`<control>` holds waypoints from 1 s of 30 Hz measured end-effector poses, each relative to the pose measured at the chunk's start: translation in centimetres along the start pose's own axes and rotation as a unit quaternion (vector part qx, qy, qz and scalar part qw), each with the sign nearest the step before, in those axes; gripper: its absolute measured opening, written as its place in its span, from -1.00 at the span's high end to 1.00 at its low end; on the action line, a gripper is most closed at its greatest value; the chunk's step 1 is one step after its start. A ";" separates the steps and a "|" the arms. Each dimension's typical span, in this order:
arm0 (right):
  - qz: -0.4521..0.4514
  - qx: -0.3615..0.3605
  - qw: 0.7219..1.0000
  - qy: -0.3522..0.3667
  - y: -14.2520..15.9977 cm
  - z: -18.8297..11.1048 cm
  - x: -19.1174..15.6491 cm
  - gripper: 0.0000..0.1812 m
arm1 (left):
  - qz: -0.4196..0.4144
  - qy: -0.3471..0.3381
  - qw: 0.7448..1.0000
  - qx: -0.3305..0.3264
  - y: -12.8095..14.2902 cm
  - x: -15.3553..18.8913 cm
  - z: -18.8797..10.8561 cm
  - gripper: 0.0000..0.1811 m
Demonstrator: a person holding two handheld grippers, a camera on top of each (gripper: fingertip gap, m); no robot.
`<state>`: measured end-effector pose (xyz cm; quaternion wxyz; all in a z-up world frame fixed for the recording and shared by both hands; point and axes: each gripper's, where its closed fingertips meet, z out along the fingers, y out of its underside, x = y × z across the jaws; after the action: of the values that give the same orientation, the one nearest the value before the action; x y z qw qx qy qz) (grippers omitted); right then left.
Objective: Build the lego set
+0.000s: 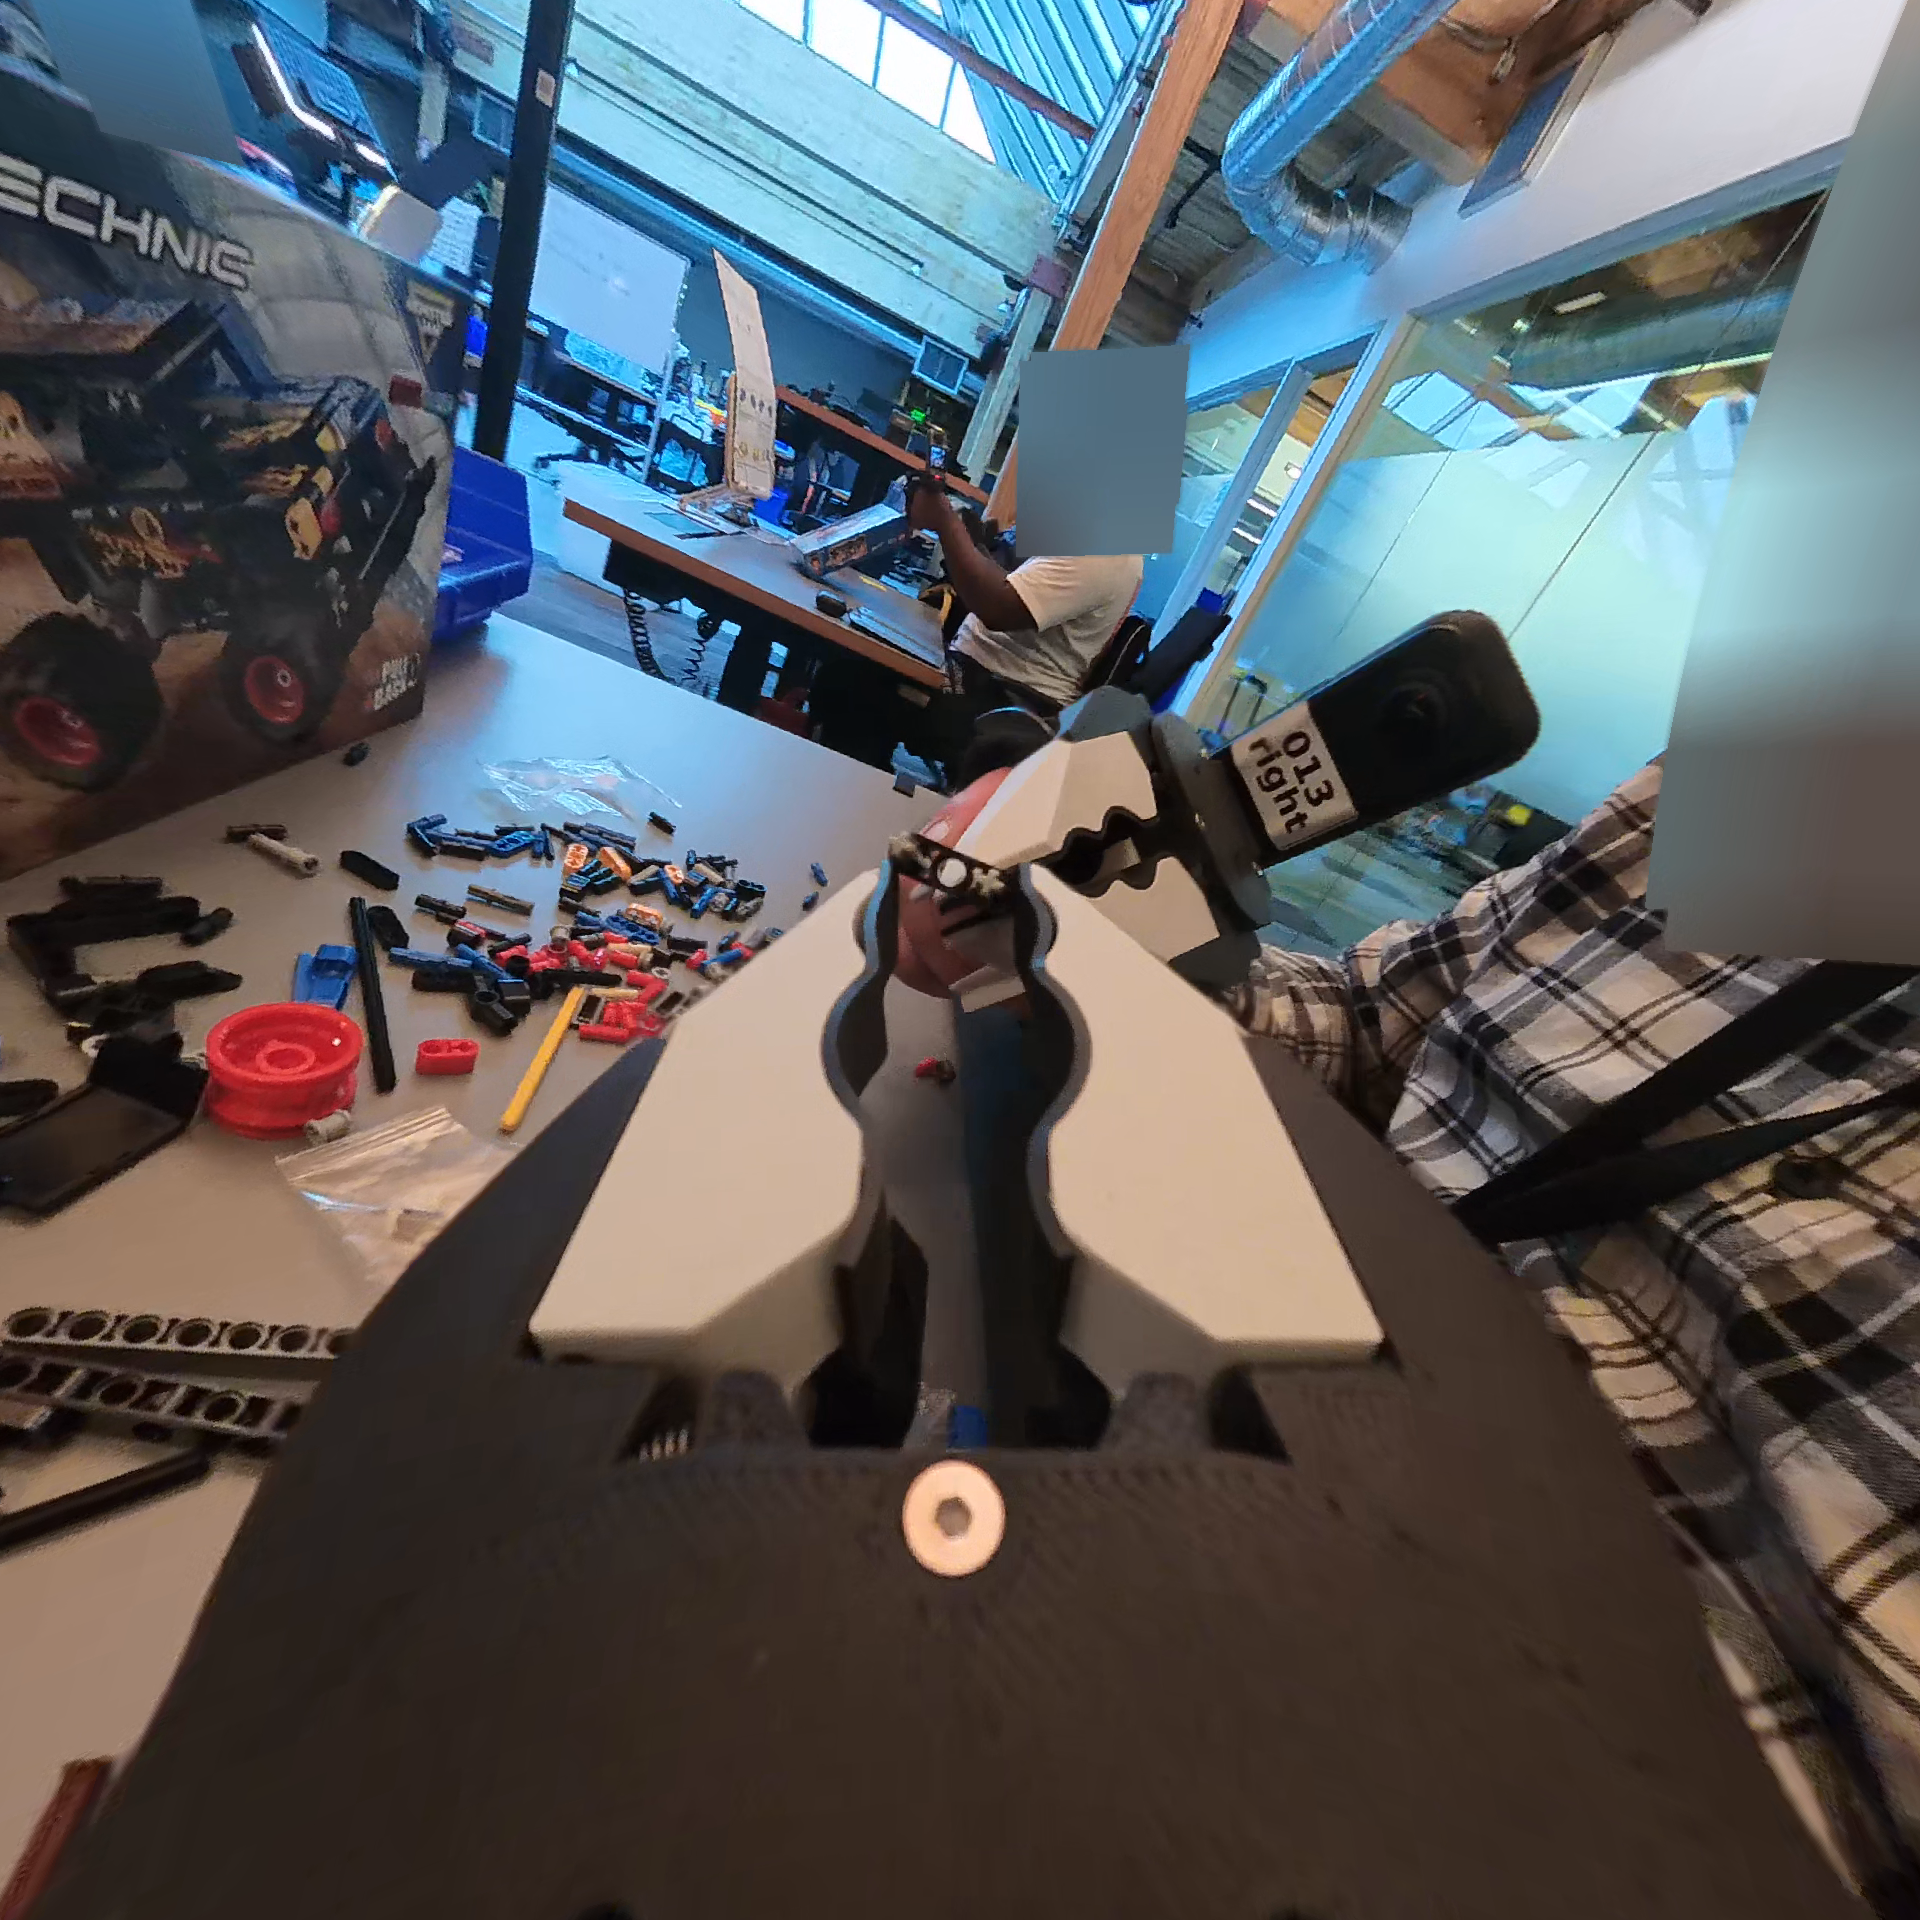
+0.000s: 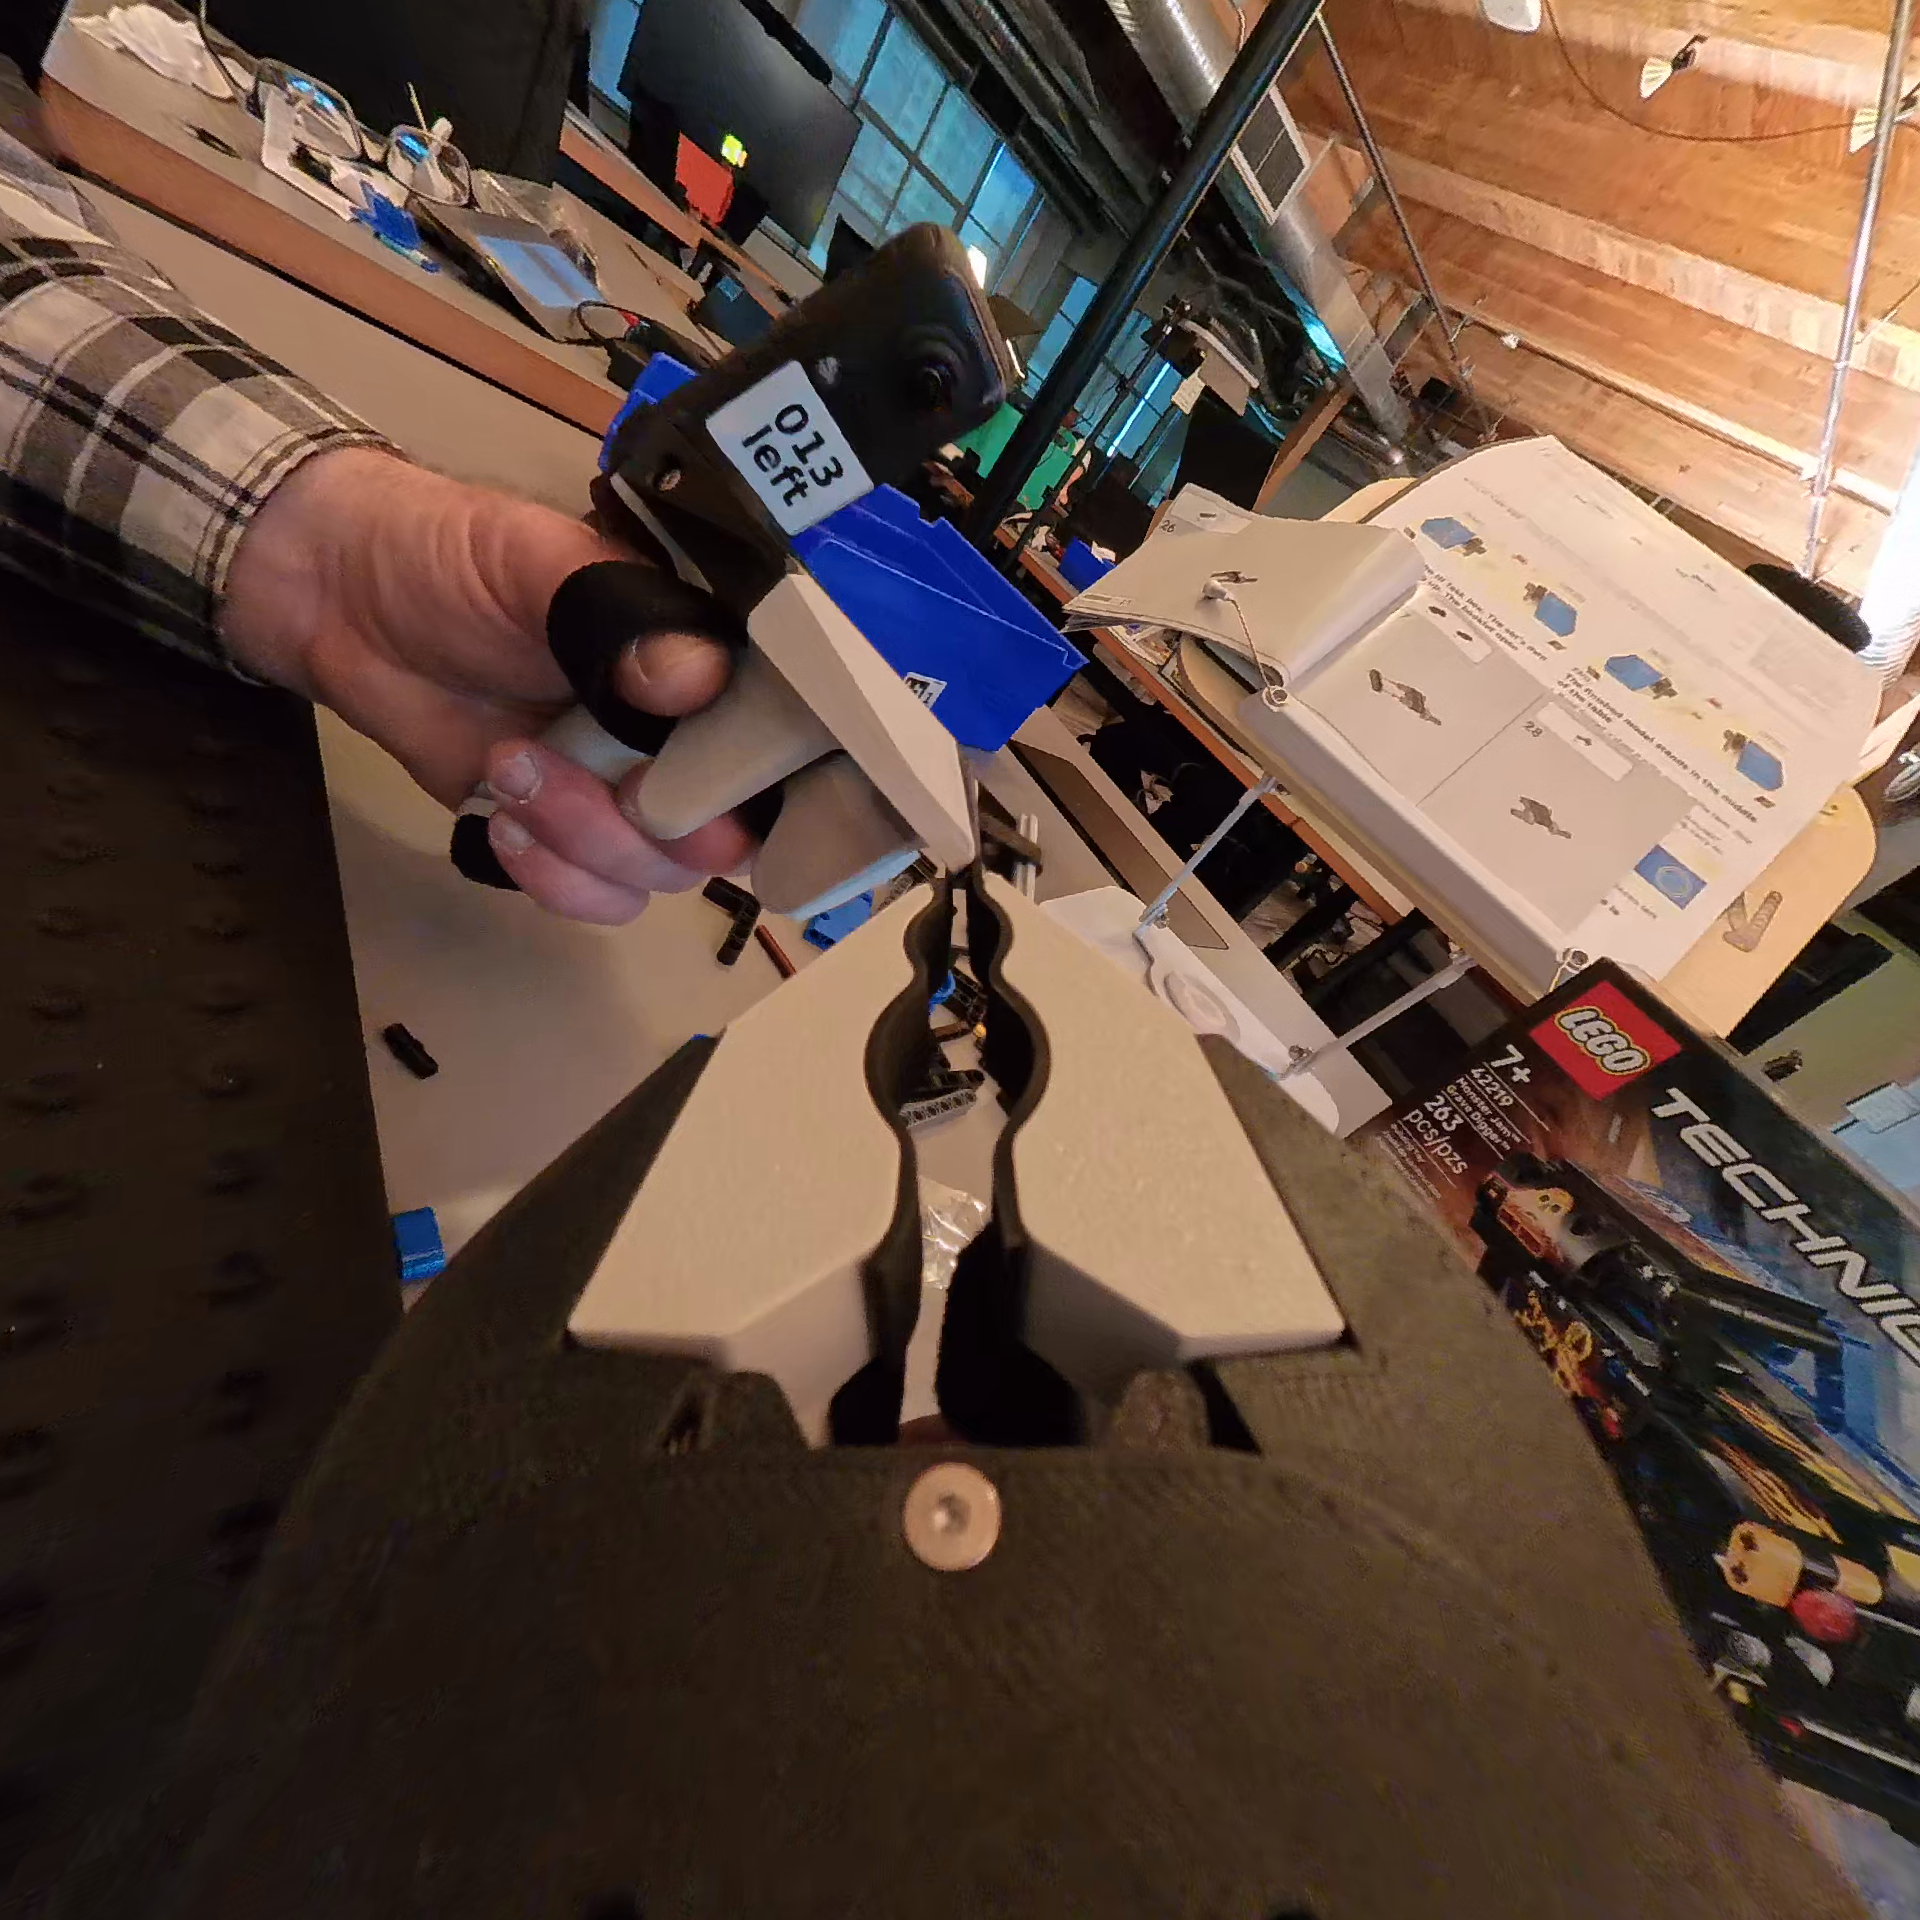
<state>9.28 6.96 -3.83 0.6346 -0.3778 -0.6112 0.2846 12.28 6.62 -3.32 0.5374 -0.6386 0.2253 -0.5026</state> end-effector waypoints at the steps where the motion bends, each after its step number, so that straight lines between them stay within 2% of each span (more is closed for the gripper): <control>1: 0.000 0.000 1.000 -0.001 0.0 0.0 0.0 0.99 | 0.010 -0.003 1.000 -0.001 0.0 0.1 0.0 0.79; 4: -0.005 -0.009 1.000 -0.008 0.4 0.0 -0.3 0.97 | 0.022 -0.006 1.000 -0.012 0.1 0.0 -0.1 0.89; 8: -0.044 -0.027 0.998 -0.021 0.8 -0.2 -0.9 0.93 | 0.041 -0.012 0.998 -0.049 0.8 -0.1 -0.2 0.90; 14: -0.071 -0.057 0.995 -0.031 1.6 -0.4 -0.9 0.90 | 0.048 -0.036 0.997 -0.053 0.4 -0.7 -0.9 0.94; 16: -0.066 -0.064 0.995 -0.030 1.8 -0.8 -0.6 0.88 | 0.056 -0.054 0.995 -0.061 0.3 -1.3 -1.4 0.94; 19: -0.028 -0.064 0.997 -0.029 1.5 -1.1 0.2 0.82 | 0.117 -0.091 0.983 -0.112 1.1 -2.0 -1.9 0.94; 21: -0.022 -0.073 0.997 -0.031 1.5 -0.9 0.4 0.77 | 0.177 -0.111 0.966 -0.155 1.7 -2.0 -1.8 0.94; 24: -0.025 -0.089 0.994 -0.054 1.5 -0.4 -0.2 0.74 | 0.277 -0.139 0.924 -0.224 2.9 -2.0 -1.8 0.94; 28: -0.043 -0.119 0.986 -0.109 2.3 -0.1 -2.0 0.87 | 0.397 -0.166 0.854 -0.294 4.0 -2.2 -2.1 0.94; 30: -0.046 -0.126 0.984 -0.120 2.5 -0.1 -2.5 0.89 | 0.428 -0.171 0.830 -0.314 4.3 -2.3 -2.4 0.94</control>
<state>9.44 6.31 -7.30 0.5166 -0.3893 -0.7306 0.2186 10.37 6.02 -8.37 0.4994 -0.6883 0.5261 -0.0078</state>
